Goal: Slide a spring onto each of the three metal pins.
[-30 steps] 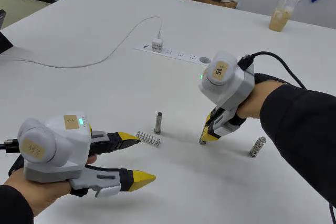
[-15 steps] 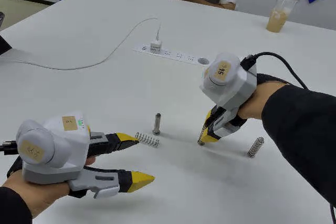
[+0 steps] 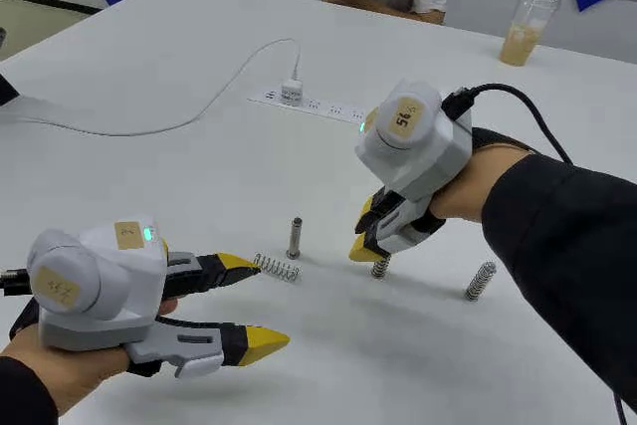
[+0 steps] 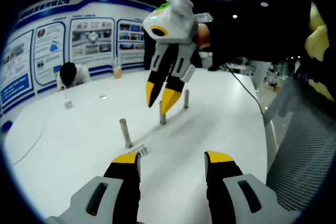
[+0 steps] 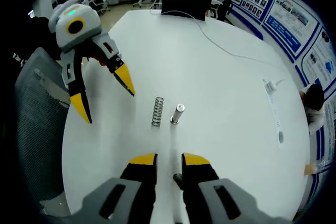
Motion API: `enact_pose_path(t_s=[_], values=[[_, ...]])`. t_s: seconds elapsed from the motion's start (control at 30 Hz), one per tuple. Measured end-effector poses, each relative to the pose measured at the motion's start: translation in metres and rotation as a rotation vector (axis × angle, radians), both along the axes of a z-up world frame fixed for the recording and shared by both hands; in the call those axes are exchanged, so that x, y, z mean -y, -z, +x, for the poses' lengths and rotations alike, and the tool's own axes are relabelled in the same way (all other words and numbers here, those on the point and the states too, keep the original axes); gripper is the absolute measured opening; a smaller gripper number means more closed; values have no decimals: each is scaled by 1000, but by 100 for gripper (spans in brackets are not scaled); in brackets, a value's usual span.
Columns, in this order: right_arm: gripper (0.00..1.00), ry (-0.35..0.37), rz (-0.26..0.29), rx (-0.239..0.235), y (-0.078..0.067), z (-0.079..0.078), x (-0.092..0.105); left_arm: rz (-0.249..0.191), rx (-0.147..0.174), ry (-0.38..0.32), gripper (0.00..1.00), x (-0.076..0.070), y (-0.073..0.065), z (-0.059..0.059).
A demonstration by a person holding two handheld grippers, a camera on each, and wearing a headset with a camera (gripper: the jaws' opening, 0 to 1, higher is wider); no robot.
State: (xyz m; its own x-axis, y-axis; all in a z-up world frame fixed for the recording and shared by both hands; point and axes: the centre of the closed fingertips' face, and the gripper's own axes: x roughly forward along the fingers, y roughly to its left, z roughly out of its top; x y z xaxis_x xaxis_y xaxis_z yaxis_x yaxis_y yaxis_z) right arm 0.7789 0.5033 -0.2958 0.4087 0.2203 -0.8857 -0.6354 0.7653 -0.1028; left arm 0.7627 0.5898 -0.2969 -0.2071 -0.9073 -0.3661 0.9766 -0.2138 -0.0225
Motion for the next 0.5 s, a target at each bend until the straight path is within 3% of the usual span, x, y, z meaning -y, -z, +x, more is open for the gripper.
enact_pose_path(t_s=[0.5], values=[[17,42,102,28,27,19,-35,5,-2,-11,50,-2,1,2]])
